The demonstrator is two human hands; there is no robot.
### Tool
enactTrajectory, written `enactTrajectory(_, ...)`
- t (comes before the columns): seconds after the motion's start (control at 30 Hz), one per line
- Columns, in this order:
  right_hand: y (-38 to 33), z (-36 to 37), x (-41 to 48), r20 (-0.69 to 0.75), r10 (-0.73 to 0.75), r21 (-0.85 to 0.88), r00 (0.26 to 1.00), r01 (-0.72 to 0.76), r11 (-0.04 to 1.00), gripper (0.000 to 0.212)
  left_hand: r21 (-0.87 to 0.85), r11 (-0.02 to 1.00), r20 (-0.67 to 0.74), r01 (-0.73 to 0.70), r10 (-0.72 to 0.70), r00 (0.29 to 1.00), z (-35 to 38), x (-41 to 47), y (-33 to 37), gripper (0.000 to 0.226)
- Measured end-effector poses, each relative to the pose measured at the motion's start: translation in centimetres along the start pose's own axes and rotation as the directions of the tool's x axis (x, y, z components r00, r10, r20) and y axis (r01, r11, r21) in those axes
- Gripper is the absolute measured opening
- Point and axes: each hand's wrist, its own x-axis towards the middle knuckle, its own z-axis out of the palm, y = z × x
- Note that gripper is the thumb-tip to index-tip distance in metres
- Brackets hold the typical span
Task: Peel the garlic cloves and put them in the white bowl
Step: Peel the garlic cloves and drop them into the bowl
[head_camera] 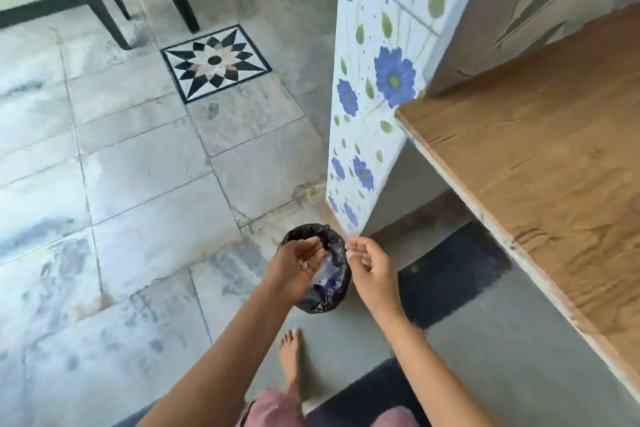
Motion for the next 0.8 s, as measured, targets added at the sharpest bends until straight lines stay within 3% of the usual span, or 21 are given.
enactTrajectory(0.13, 7.4, 6.7, 5.6, 0.119, 0.153, -0.06, 0.981, -0.147, 0.987, 0.026, 0.093, 0.994, -0.164, 0.059, -0.043, 0.986, -3.3, 12.2, 0.7, 0.02)
enactTrajectory(0.27, 18.9, 12.7, 11.1, 0.135, 0.269, -0.157, 0.954, -0.247, 0.956, 0.023, 0.189, 0.971, -0.283, 0.145, -0.087, 0.955, -7.8, 27.3, -2.4, 0.021)
enactTrajectory(0.4, 29.2, 16.8, 15.2, 0.137, 0.357, -0.227, 0.924, -0.321, 0.919, 0.025, 0.284, 0.932, -0.261, 0.225, -0.15, 0.954, -10.9, 39.4, -6.5, 0.022)
enactTrajectory(0.47, 32.2, 17.8, 16.6, 0.116, 0.371, -0.224, 0.922, -0.339, 0.914, 0.024, 0.33, 0.897, -0.242, 0.294, -0.22, 0.945, -11.8, 42.8, -7.9, 0.038)
enactTrajectory(0.57, 35.8, 19.2, 17.9, 0.075, 0.379, -0.211, 0.922, -0.357, 0.91, 0.022, 0.253, 0.909, -0.258, 0.332, -0.268, 0.928, -13.4, 46.6, -10.1, 0.038)
enactTrajectory(0.67, 37.4, 21.1, 18.7, 0.005, 0.357, -0.085, 0.934, -0.355, 0.931, 0.022, 0.156, 0.919, -0.265, 0.361, -0.314, 0.912, -14.6, 48.4, -11.9, 0.037)
enactTrajectory(0.73, 38.0, 22.8, 18.9, 0.095, 0.347, -0.009, 0.933, -0.348, 0.937, 0.031, 0.117, 0.919, -0.215, 0.377, -0.347, 0.913, -14.2, 48.4, -12.5, 0.043)
enactTrajectory(0.8, 39.0, 24.4, 18.5, 0.331, 0.358, -0.022, 0.873, -0.372, 0.928, 0.051, 0.131, 0.923, -0.16, 0.361, -0.34, 0.927, -12.9, 47.4, -11.9, 0.046)
